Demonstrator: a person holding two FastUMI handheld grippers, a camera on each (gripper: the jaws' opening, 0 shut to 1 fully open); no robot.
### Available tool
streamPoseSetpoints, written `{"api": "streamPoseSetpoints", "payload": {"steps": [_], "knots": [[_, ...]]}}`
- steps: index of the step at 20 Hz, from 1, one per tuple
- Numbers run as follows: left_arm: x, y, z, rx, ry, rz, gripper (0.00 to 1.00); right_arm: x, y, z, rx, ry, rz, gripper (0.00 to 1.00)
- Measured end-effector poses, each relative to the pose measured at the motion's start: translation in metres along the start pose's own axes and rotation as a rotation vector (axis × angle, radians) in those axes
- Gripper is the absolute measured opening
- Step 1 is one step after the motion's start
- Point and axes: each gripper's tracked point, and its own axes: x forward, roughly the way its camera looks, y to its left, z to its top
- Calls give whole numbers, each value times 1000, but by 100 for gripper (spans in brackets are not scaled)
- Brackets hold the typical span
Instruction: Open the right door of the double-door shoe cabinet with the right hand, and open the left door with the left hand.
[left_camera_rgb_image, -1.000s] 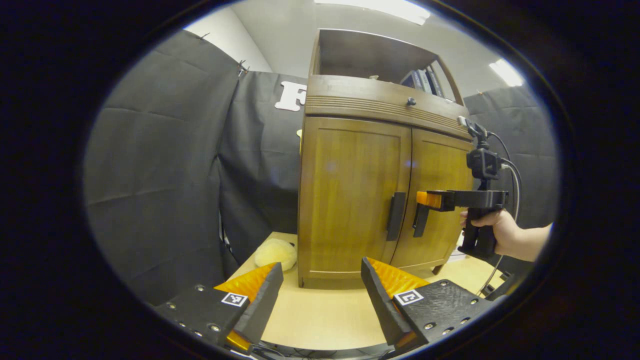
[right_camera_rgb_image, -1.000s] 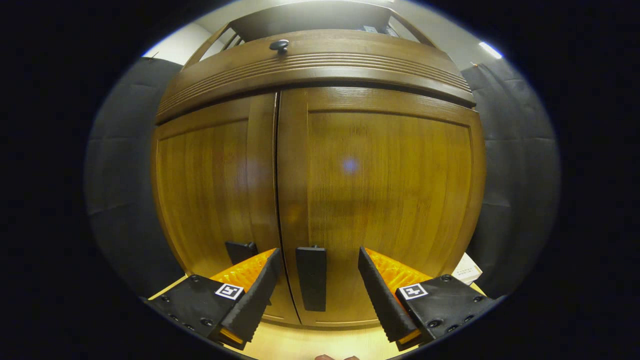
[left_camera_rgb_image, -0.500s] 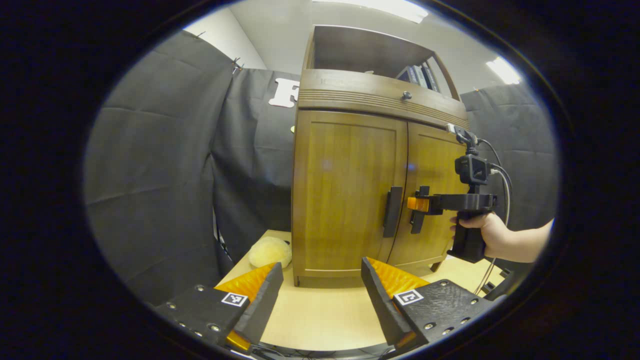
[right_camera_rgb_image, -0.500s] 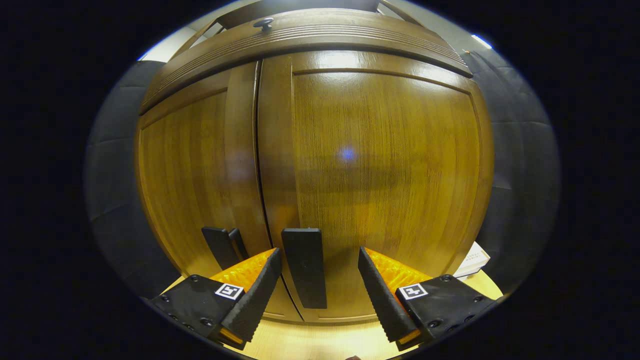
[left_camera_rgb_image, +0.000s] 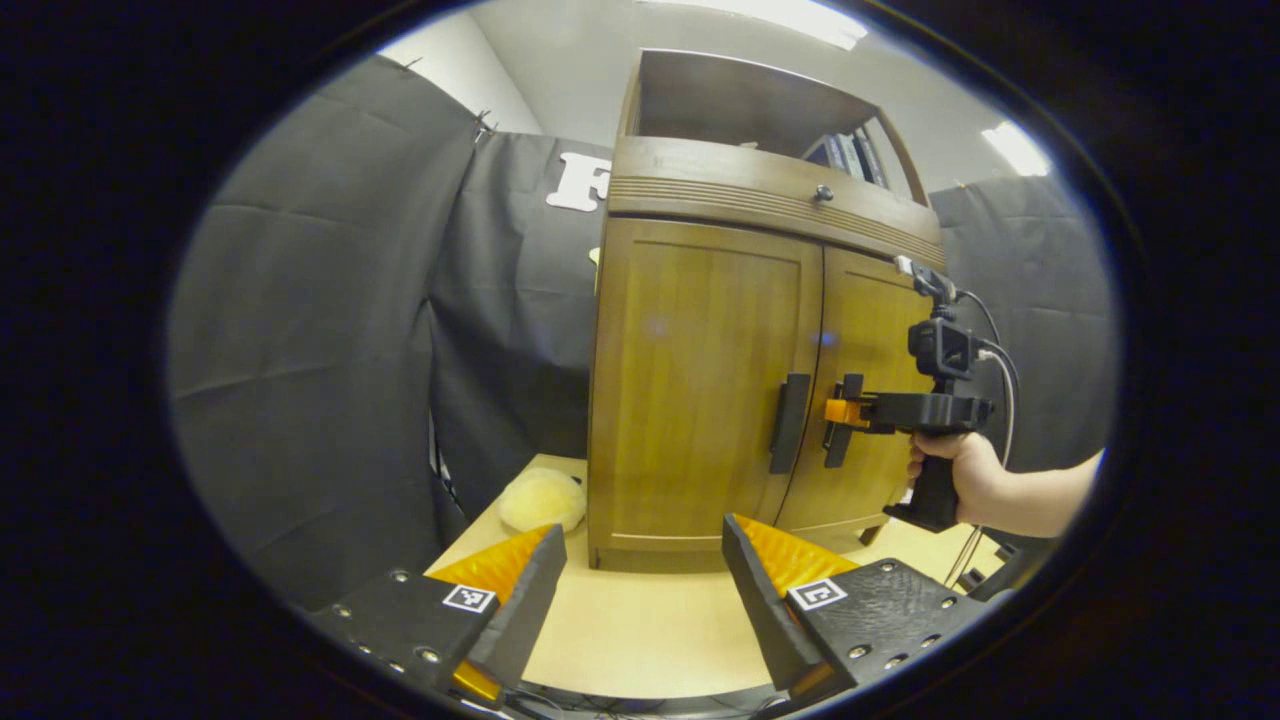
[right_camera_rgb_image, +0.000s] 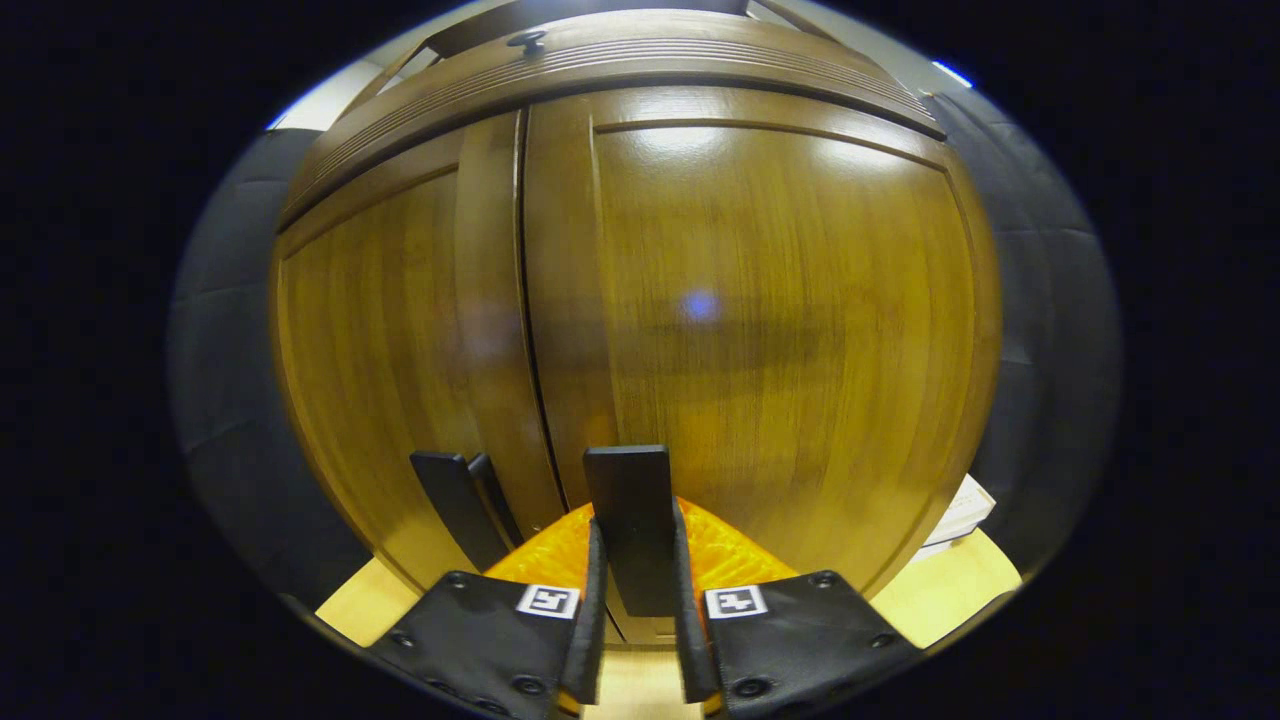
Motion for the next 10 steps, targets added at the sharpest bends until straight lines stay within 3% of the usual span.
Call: {"api": "streamPoseSetpoints", "payload": {"steps": [2, 5, 10], "knots": [[-3, -4, -2, 9, 0, 4, 92, -1, 1, 1, -40, -8, -9, 29], [-4, -6, -2, 13, -4, 0, 92, -1, 1, -2, -40, 20, 23, 9], [-7, -8, -2, 19, -12, -6, 92, -9, 1, -2, -51, 15, 32, 11]]}}
